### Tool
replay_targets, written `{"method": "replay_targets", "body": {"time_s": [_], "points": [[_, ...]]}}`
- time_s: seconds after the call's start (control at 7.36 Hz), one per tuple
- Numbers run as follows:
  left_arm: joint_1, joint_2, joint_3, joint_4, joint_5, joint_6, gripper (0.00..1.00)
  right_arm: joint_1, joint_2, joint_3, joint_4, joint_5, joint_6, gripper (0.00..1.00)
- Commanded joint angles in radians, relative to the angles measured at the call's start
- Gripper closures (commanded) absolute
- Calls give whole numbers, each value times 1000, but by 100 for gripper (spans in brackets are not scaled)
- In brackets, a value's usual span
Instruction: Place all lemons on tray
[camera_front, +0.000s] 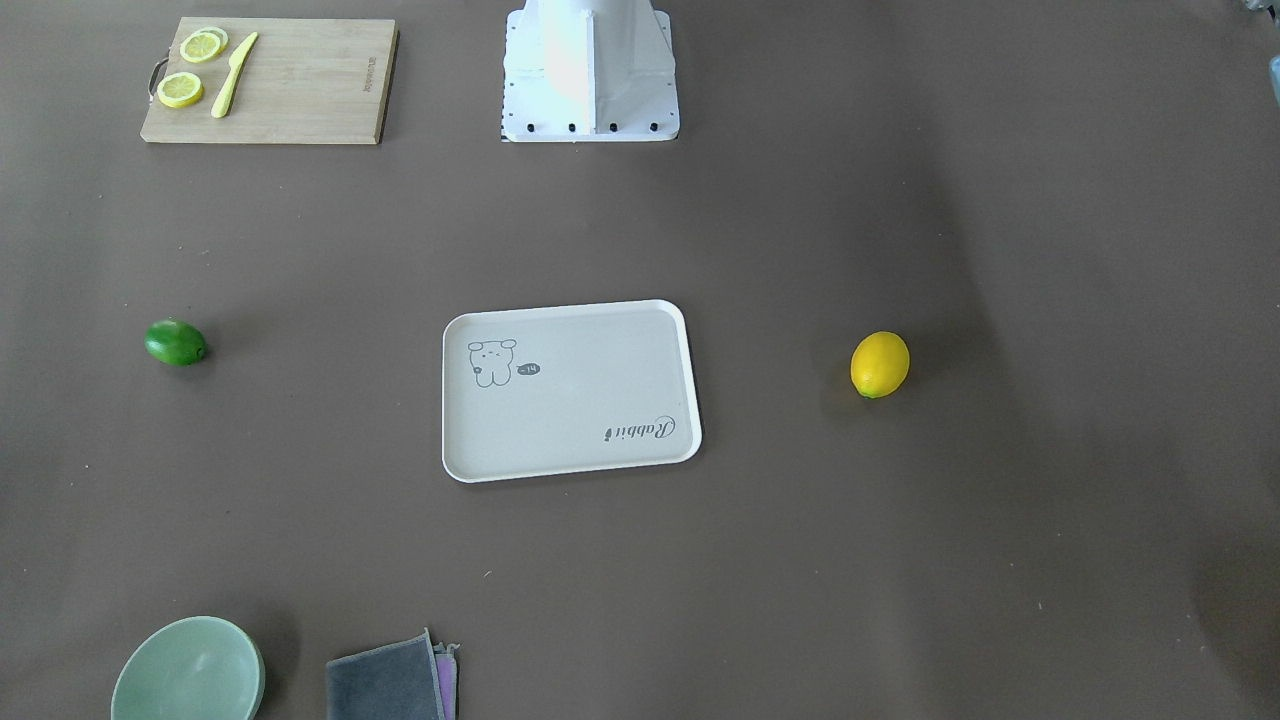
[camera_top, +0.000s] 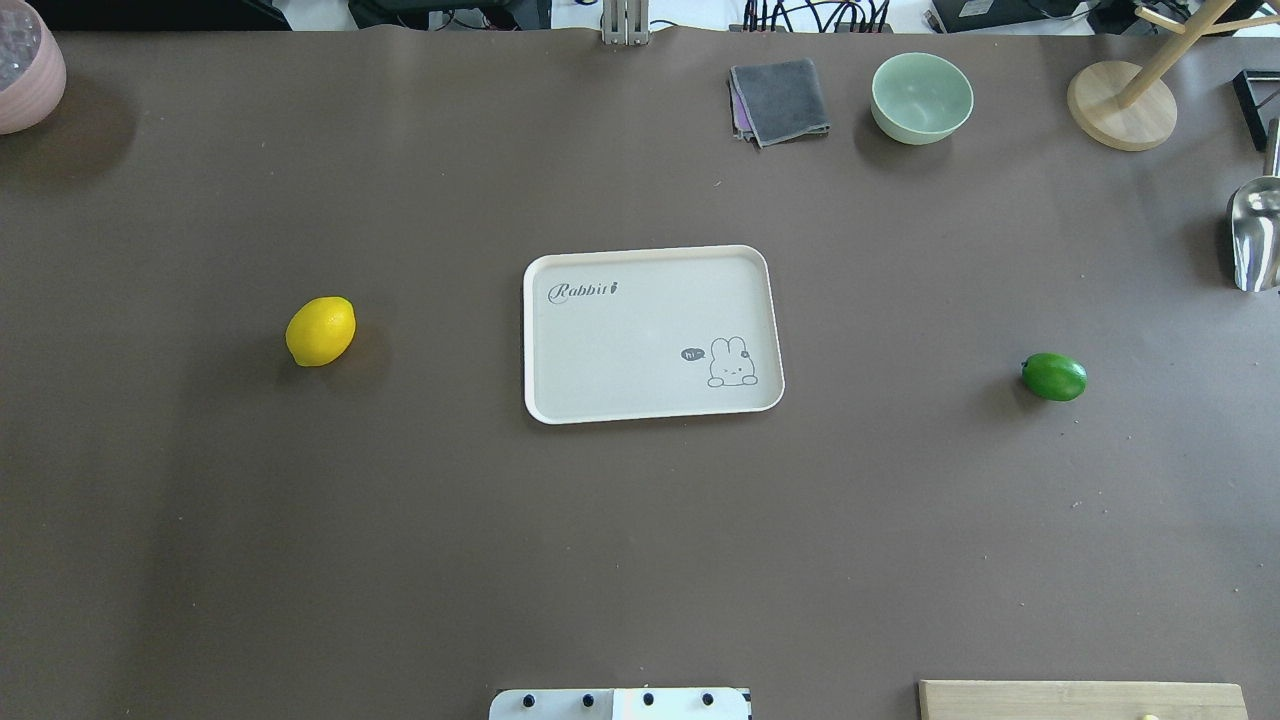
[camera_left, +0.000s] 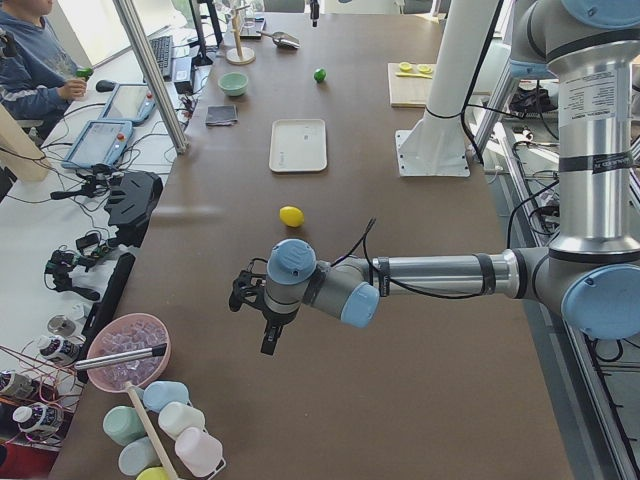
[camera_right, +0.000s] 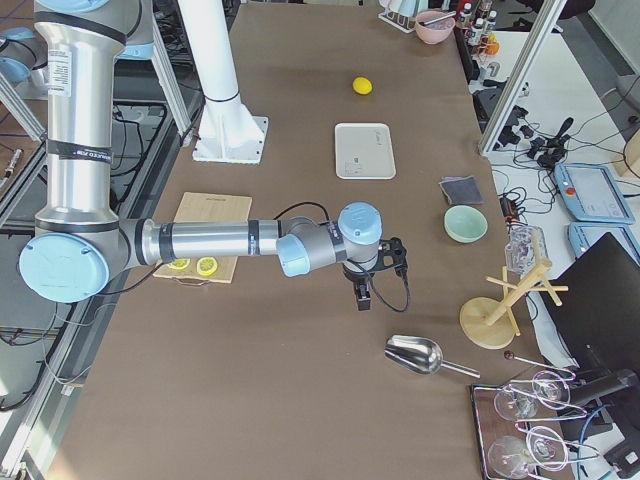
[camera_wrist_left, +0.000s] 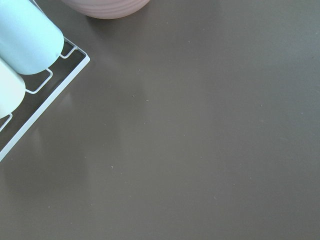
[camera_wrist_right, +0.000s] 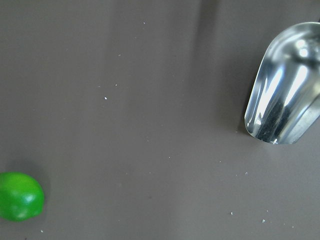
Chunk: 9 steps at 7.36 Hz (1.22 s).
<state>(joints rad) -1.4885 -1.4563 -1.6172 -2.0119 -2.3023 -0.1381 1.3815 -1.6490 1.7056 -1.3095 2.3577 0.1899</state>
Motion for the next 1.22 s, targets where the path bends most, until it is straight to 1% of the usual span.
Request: {"method": "replay_targets", "body": {"time_s": [0.0, 0.14, 0.27, 0.41, 0.54, 0.68, 0.81, 0.95, 1.09], "points": [[-1, 8, -19, 33, -32, 21, 2, -2, 5, -7, -22, -47, -4, 0], [0, -1, -7, 36, -93, 12, 2, -2, 6, -9, -24, -49, -3, 0], [0, -1, -12, 36, -97, 12, 2, -2, -1, -6, -22, -48, 5, 0], [2, -7, -39, 85, -112, -64, 2, -2, 5, -12, -24, -51, 9, 0], [1, -51, -81, 223, -129, -77, 2, -2, 9, -15, -24, -60, 10, 0], [-4, -42, -99, 248, -126, -63, 2, -2, 6, -15, -22, -60, 10, 0], [-7, -42, -92, 248, -106, -60, 2, -2, -1, -14, -19, -61, 10, 0], [-10, -14, -99, 225, -92, -60, 2, -2, -2, -14, -17, -60, 11, 0], [-9, -15, -99, 232, -91, -61, 2, -4, 8, -14, -16, -61, 10, 0]]}}
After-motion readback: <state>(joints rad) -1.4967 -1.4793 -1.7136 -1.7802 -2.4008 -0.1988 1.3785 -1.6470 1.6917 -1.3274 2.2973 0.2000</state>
